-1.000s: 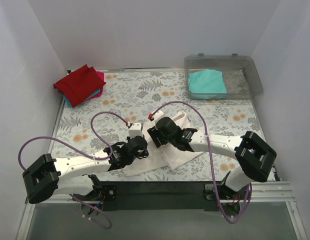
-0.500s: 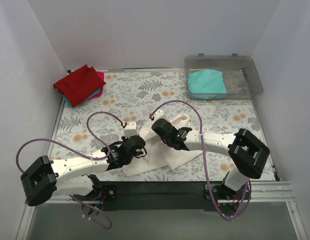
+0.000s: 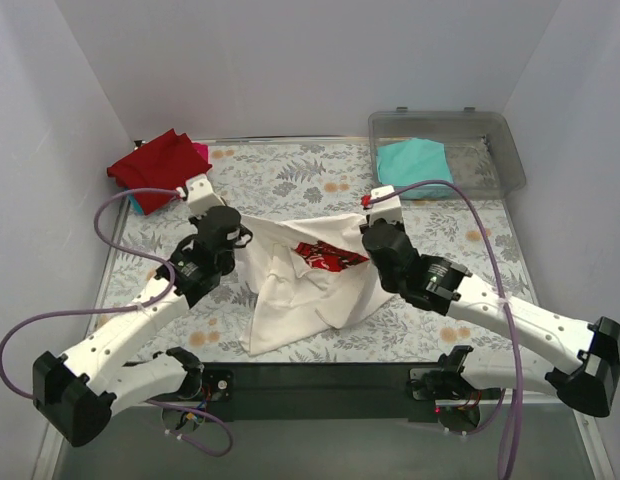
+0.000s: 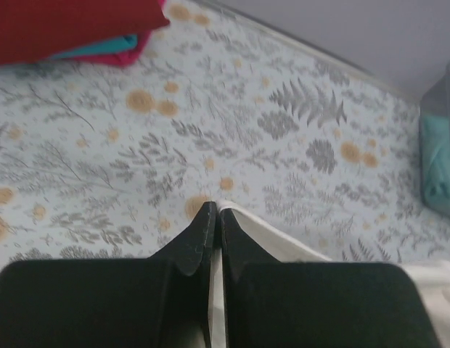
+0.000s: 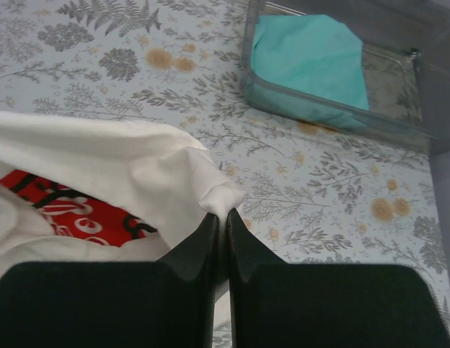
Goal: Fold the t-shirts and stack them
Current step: Flatten the tshirt out
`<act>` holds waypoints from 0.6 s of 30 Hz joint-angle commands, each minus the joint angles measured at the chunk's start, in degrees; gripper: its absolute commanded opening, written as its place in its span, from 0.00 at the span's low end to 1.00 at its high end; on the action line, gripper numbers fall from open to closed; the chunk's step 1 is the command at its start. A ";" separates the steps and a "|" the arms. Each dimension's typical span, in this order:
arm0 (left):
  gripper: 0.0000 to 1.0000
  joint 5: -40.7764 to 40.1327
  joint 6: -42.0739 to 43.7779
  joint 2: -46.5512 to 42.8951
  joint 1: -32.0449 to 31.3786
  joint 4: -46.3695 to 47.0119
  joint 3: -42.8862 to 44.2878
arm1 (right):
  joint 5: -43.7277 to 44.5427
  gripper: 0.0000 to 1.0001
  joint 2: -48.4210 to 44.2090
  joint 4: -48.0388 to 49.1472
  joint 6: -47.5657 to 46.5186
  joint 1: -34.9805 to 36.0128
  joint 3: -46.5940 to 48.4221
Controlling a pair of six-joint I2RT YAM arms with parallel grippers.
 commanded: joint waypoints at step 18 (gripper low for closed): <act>0.00 -2.95 18.13 -4.22 14.13 4.00 20.13 | 15.76 0.01 -18.58 2.96 -14.13 -1.61 4.67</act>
